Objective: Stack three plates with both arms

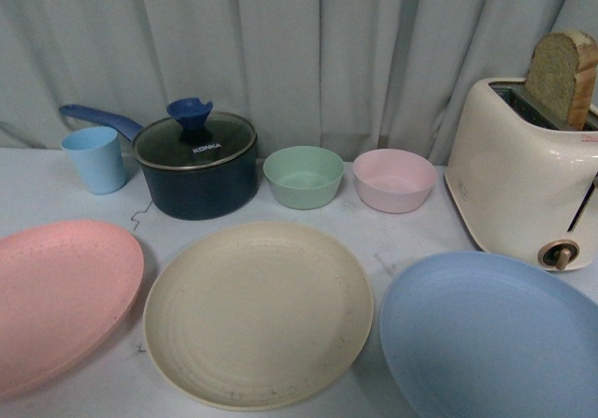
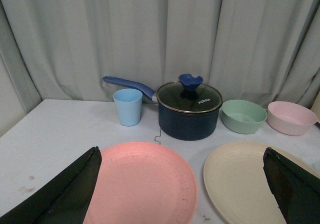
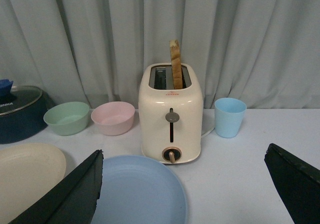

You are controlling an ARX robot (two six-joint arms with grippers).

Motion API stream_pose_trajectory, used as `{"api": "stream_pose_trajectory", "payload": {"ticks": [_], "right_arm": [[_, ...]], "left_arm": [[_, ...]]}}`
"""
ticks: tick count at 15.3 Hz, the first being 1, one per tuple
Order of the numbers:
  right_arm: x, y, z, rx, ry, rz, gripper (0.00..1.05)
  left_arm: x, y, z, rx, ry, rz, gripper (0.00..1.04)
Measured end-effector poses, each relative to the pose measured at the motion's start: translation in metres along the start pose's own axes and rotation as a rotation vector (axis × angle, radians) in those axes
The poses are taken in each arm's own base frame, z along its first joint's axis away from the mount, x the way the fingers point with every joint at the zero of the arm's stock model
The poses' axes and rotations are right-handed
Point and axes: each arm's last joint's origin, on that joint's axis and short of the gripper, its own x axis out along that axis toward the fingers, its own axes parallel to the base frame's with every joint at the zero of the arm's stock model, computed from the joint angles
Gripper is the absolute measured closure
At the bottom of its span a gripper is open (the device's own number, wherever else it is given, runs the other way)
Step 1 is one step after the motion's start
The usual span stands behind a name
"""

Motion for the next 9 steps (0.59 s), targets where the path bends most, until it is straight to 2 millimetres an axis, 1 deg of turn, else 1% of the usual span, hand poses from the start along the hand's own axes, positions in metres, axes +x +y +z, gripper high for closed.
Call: {"api": "stream_pose_trajectory", "payload": {"ticks": [9], "right_arm": [[0.0000, 0.0000, 0.0000, 0.000, 0.000, 0.000, 0.06]], "left_arm": [[0.0000, 0.0000, 0.0000, 0.000, 0.000, 0.000, 0.07]]}}
